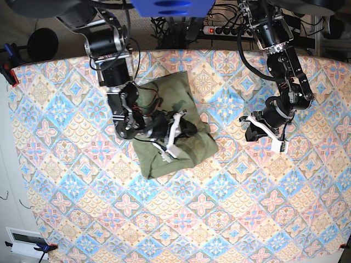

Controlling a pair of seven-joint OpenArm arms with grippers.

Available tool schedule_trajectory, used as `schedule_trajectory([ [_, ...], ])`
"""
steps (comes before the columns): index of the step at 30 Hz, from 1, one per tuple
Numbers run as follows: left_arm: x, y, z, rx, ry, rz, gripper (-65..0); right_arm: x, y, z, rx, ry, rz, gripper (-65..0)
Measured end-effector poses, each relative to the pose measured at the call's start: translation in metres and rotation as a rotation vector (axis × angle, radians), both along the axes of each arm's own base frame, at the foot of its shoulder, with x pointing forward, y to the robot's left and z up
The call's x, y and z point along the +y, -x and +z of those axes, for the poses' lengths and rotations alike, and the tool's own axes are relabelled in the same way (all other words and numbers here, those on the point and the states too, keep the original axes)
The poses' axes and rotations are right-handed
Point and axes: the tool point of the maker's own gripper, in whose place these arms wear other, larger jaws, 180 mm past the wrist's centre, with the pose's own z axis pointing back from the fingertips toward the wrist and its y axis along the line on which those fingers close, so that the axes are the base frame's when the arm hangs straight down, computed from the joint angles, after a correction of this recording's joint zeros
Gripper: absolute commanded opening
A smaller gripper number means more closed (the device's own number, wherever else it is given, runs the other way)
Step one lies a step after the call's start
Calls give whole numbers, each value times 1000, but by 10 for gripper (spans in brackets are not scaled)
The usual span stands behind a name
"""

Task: Layout the t-shirt on the table in an organized manner, then fold the t-shirt properly
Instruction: 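Drag the folded shirt with the right gripper toward the table edge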

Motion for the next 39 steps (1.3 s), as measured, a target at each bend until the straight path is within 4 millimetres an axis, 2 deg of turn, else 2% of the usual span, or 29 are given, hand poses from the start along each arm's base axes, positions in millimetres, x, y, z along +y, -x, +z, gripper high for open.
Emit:
schedule_trajectory([
  [6,0,-3,13,-37,-16,-2,-650,-44,-14,-1,-1,6,-102,-612],
  [16,-1,-1,11,-33,-13,-2,-650,-138,-35,1,-62,115,-218,-611],
  [22,-1,2,8,-24,-13,-2,-650,-171,-59,11,-90,248,-227,-611],
  [27,-5,2,7,-23,0,-1,-650,-177,-63,18,-123,258,-241,-612],
  [29,-11,3,6,-20,10,-9,-650,-181,-62,23,-136,322,-216,-612],
  [33,-8,3,7,-24,6,-4,-650,-186,-60,39,-180,417,-183,-612],
  [39,-7,10,0,-2,4,-3,-650,-172,-25,46,-227,451,-124,-612],
])
